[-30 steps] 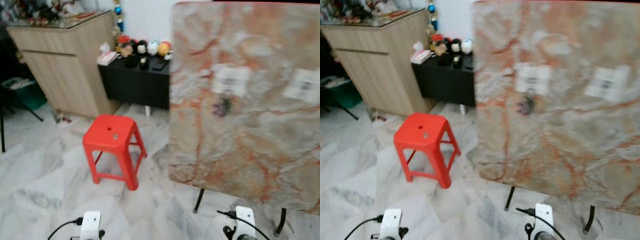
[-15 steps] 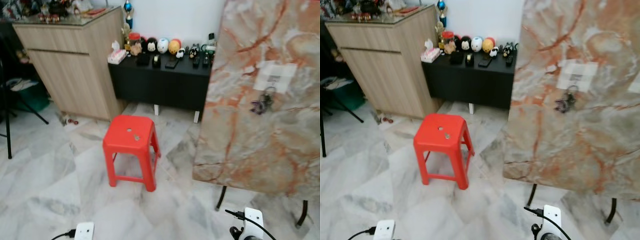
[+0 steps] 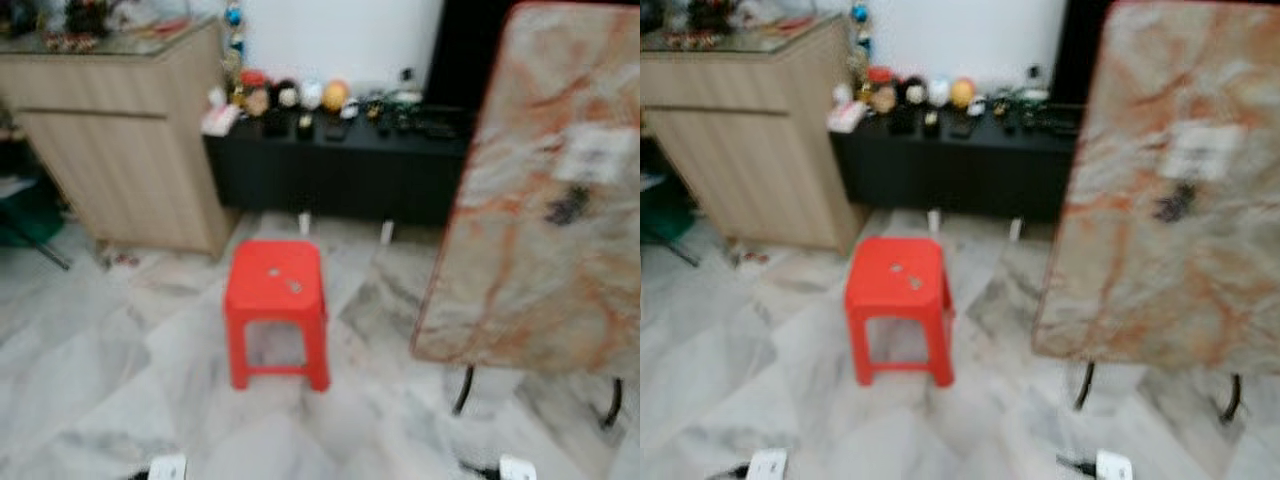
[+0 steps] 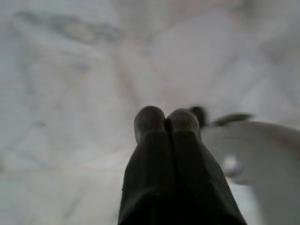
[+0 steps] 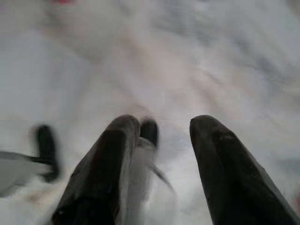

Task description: Hang keys on a hook

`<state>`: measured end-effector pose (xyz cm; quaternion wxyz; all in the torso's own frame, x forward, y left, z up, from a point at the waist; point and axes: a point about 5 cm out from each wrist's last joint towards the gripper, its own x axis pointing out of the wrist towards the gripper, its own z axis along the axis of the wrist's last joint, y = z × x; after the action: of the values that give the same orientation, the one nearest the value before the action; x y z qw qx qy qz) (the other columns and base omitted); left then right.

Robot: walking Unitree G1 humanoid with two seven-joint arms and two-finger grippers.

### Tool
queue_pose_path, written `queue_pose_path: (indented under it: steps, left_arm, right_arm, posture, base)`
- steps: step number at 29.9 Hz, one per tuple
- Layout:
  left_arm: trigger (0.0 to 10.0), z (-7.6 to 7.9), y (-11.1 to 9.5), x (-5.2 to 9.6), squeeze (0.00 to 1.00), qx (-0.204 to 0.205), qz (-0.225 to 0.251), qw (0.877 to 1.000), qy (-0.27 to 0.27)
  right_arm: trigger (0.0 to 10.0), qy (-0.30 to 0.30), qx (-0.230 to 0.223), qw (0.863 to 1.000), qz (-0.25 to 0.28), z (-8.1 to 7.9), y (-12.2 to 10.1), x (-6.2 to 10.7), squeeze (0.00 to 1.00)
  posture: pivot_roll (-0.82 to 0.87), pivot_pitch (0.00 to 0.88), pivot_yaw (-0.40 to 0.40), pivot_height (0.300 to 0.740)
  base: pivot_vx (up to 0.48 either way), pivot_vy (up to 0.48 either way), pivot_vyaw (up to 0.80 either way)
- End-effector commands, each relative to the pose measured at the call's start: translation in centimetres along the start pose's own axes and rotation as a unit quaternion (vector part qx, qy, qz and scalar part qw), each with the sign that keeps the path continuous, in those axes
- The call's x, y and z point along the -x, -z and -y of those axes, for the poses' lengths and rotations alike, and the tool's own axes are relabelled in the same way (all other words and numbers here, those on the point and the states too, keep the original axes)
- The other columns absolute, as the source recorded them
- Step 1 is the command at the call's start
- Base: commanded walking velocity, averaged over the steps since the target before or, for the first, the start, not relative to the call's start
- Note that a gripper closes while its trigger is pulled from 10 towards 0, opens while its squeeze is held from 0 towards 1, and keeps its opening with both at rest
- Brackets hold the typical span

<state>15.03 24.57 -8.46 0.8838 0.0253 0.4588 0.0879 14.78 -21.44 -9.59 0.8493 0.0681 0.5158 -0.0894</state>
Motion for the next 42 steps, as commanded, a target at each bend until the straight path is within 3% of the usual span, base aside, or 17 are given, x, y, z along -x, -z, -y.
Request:
queue_pose_path:
  steps: [1, 8, 11, 16, 19, 28, 35, 42]
  left_arm:
    - [10.0, 0.2, -1.0, -0.3, 0.0, -0.016, 0.008, 1.0, 0.01]
    - [10.0, -1.3, -2.5, -0.4, 0.0, -0.006, 0.027, 1.0, -0.014]
    - [10.0, -1.8, -2.4, -0.3, 0.0, 0.0, 0.023, 0.999, -0.022]
    - [10.0, -2.4, -2.0, -0.2, 0.0, -0.006, 0.015, 0.999, -0.028]
    - [10.0, -2.2, -1.8, -0.1, 0.0, 0.01, 0.016, 1.0, -0.021]
    - [10.0, -2.2, -2.2, -0.2, 0.0, 0.008, 0.023, 1.0, -0.016]
    - [10.0, -2.3, -1.6, -0.1, 0.0, 0.017, 0.02, 0.999, -0.021]
    - [10.0, -1.3, -1.3, -0.1, 0.0, 0.007, 0.014, 1.0, -0.008]
  right_arm:
    - [10.0, 0.018, -0.003, 1.0, 0.007, 0.9, -0.1, 0.1, 0.0]
    - [10.0, 0.0, 0.001, 1.0, 0.006, 0.2, -0.2, 0.0, 0.0]
    - [10.0, -0.006, 0.016, 1.0, 0.004, 0.1, -0.6, 0.0, 0.0]
    - [10.0, -0.005, 0.003, 1.0, 0.01, -0.3, -1.3, -0.1, 0.0]
    - [10.0, -0.005, -0.004, 1.0, 0.014, -0.5, -1.8, -0.2, 0.0]
    - [10.0, 0.001, -0.017, 1.0, 0.012, -0.3, -1.6, -0.2, 0.0]
    - [10.0, 0.004, -0.004, 1.0, 0.001, 0.2, -0.9, -0.1, 0.0]
    - [10.0, 0.008, 0.021, 1.0, 0.008, 0.9, -1.4, 0.0, 0.0]
  posture:
    - [0.14, 0.0, -0.002, 0.74]
    - [0.16, 0.0, -0.045, 0.74]
    - [0.18, 0.0, -0.038, 0.74]
    - [0.17, 0.0, -0.016, 0.74]
    - [0.15, 0.0, -0.001, 0.74]
    - [0.16, 0.0, 0.0, 0.74]
    - [0.13, 0.0, 0.005, 0.74]
    - [0.12, 0.0, 0.014, 0.74]
  base:
    - [0.0, 0.48, 0.0]
    - [0.0, 0.48, 0.0]
    - [0.0, 0.48, 0.0]
    - [0.0, 0.0, 0.0]
    - [0.0, 0.0, 0.0]
    - [0.0, 0.0, 0.0]
    - [0.0, 0.0, 0.0]
    - [0.0, 0.0, 0.0]
